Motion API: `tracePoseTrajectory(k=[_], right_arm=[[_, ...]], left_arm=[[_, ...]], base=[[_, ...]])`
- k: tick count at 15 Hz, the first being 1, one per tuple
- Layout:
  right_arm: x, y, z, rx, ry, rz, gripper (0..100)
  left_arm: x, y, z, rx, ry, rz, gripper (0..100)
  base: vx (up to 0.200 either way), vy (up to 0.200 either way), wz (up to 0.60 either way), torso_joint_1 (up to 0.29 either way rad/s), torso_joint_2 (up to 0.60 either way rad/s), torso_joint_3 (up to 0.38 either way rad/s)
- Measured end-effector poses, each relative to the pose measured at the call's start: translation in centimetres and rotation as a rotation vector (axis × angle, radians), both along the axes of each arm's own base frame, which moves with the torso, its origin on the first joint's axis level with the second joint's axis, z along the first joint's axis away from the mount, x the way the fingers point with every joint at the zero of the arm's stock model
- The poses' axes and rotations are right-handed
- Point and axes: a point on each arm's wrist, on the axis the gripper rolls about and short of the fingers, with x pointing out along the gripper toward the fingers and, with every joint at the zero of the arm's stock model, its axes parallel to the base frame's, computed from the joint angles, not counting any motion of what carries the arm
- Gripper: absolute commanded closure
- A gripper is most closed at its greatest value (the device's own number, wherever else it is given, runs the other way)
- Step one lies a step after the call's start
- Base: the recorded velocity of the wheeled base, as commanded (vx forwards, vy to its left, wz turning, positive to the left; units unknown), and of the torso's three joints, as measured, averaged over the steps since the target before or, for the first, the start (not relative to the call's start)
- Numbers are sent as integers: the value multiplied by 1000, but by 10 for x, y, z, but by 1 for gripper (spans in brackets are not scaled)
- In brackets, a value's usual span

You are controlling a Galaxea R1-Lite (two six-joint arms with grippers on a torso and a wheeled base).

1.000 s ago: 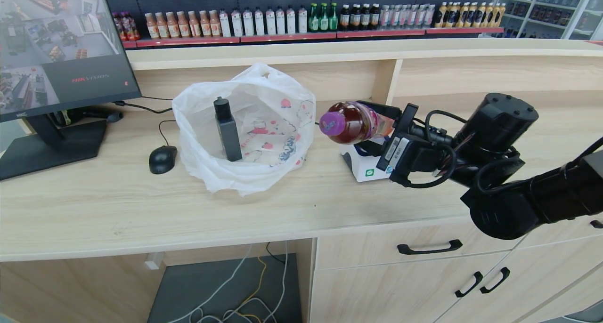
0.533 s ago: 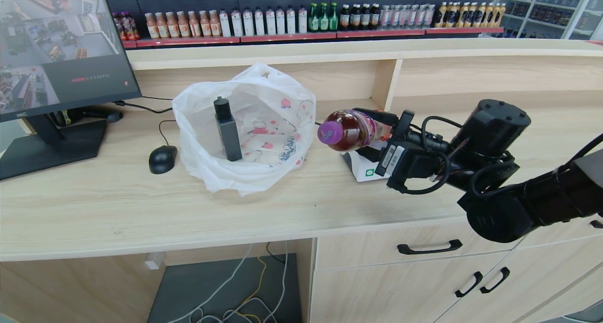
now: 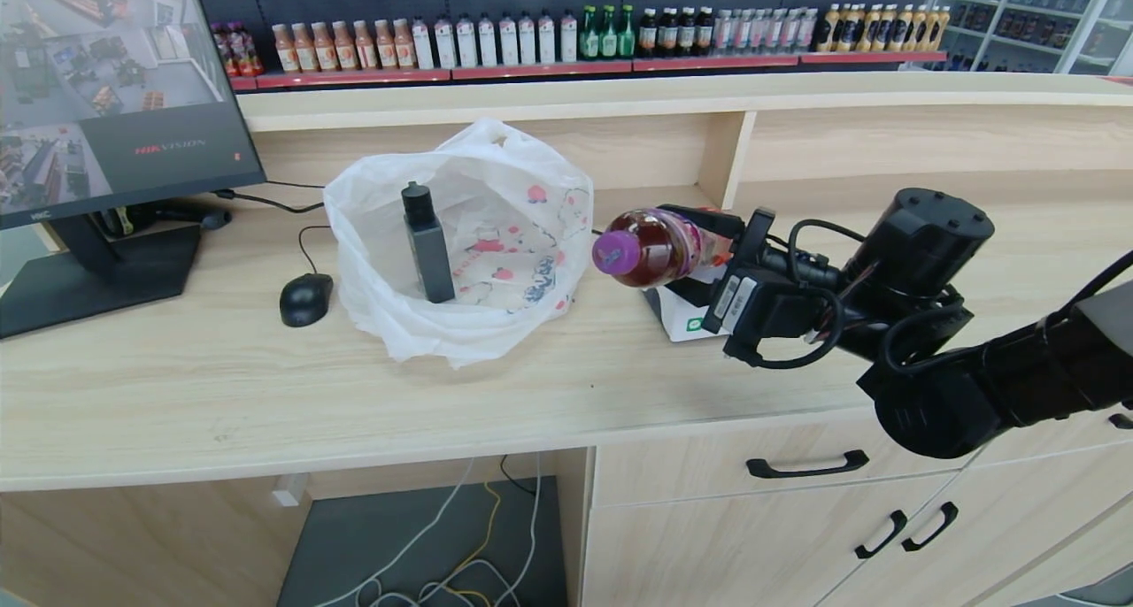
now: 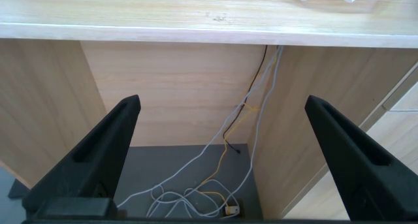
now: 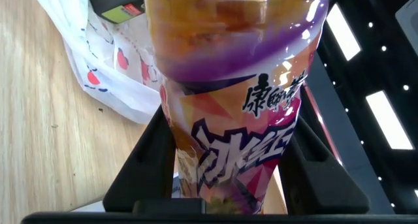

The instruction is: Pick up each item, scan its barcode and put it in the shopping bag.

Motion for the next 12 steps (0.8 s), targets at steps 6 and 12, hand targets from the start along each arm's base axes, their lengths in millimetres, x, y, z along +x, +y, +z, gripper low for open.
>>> tracePoseTrajectory(k=[6, 12], right_arm=[[-3, 1, -6, -9, 16, 6, 100], [-6, 1, -4, -3, 20, 13, 100]], left_arm=[[0, 0, 0, 0, 0, -1, 0], [0, 0, 0, 0, 0, 0, 0]], base=[[0, 0, 0, 0, 0, 0], [0, 0, 0, 0, 0, 0]])
